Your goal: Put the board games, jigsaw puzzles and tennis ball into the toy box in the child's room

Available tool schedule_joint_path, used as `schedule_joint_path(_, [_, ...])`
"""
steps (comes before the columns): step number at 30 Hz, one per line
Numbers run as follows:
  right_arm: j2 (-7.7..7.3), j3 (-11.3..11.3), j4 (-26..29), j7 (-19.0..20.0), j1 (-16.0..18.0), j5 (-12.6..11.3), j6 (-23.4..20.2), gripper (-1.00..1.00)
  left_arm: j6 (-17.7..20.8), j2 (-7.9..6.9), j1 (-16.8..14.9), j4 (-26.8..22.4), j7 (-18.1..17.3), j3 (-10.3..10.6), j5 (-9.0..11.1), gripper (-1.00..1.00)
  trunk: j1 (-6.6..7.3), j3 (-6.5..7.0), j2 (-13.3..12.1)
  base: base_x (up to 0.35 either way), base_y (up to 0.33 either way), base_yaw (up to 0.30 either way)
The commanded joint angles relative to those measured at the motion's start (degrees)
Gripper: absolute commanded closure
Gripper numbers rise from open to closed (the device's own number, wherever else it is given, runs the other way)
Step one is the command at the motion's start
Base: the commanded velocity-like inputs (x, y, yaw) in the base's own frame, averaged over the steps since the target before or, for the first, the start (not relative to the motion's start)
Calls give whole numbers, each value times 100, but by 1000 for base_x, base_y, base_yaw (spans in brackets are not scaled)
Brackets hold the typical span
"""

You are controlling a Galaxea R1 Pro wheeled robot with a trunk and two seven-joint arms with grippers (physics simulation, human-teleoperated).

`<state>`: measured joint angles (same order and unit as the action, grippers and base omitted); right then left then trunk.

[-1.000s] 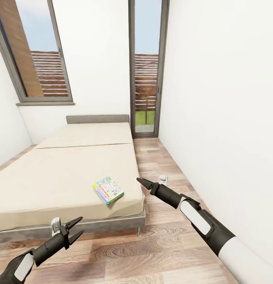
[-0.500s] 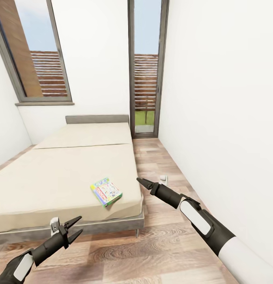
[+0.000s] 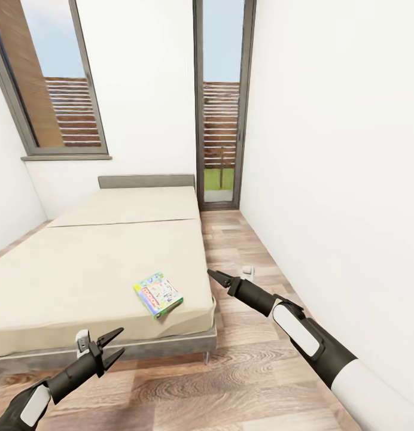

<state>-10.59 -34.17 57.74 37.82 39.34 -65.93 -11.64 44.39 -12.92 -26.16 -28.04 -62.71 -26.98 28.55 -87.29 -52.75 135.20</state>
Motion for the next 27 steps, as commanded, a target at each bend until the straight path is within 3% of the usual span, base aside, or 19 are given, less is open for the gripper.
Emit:
schedule_joint_path(1, [-4,-10,1,6,5,-61,-40,-100,39,0,-3,3,-8,-9,10,-100,1,-6,2,72,-80,0])
schedule_joint_path(10, [-4,-10,1,6,4,-61,-40,-100,41,3,-3,4,-6,-9,10,-100,1,-6,2,126,-143,0])
schedule_joint_path(27, [-4,-7,1,6,4,-64,-40,-100,35,2,-3,2,-4,-9,10,-100,1,-6,2,31,-12,0])
